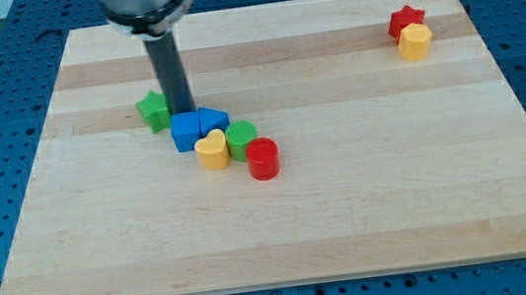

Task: Slide green star towards center left

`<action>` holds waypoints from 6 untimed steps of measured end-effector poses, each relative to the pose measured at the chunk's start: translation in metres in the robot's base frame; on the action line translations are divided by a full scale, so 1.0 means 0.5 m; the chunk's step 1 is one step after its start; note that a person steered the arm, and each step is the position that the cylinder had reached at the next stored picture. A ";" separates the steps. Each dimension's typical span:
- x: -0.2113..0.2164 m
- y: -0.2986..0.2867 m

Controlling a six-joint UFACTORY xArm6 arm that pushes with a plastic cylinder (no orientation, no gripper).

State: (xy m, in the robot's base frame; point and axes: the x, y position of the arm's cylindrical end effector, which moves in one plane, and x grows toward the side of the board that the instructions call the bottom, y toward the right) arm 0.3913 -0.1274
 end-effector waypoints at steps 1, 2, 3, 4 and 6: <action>-0.006 -0.010; -0.044 -0.013; -0.055 -0.061; -0.005 -0.117; -0.038 -0.125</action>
